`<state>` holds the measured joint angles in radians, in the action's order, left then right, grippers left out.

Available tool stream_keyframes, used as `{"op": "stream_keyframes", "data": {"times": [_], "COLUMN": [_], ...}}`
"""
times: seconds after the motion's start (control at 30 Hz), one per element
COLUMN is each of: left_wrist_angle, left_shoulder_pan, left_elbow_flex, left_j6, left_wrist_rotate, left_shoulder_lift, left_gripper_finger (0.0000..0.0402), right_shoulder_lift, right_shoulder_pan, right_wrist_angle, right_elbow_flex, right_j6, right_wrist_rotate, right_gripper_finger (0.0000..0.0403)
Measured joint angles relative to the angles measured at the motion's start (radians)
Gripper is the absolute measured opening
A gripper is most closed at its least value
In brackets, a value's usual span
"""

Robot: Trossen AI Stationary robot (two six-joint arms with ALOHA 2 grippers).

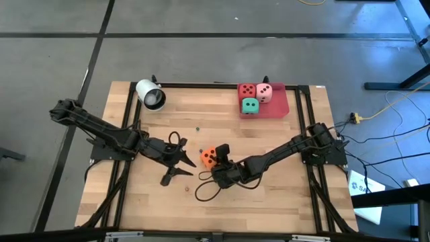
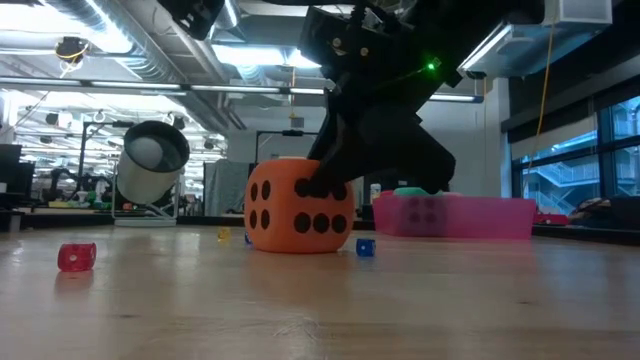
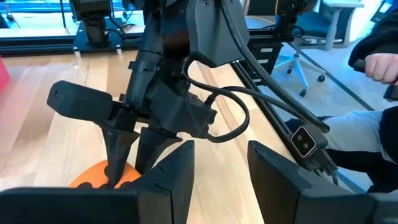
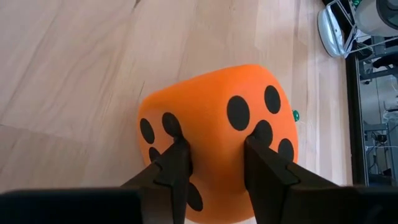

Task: Pick & Place Dice
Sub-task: Put the large orange dice into the red bin

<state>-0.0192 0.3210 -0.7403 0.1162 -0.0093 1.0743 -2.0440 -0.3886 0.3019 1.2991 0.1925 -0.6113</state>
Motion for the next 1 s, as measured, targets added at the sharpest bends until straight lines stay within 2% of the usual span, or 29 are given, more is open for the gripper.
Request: {"op": "stream_keyframes", "data": {"times": [0.33,0.43,0.8,1.0], "left_wrist_angle": [0.02,0.021,0.024,0.028], "left_shoulder_pan": [0.0,0.0,0.0,0.0], "left_elbow_flex": [0.0,0.0,0.0,0.0], "left_j6": [0.004,0.006,0.011,0.011], "left_wrist_rotate": [-0.002,-0.002,-0.001,-0.001], "left_shoulder_lift": [0.0,0.001,0.001,0.001], "left_gripper_finger": [0.0143,0.0143,0.0143,0.0143], "right_shoulder_lift": [0.025,0.031,0.081,0.085], "right_shoulder_pan": [-0.008,-0.008,-0.01,-0.011], "right_wrist_angle": [0.001,0.004,0.046,0.062], "right_elbow_flex": [-0.004,-0.005,-0.01,-0.01], "right_j6": [0.019,0.025,0.022,0.025], "right_wrist_rotate": [0.006,0.009,0.015,-0.013], "right_gripper_finger": [0.011,0.009,0.0079,0.0045]}}
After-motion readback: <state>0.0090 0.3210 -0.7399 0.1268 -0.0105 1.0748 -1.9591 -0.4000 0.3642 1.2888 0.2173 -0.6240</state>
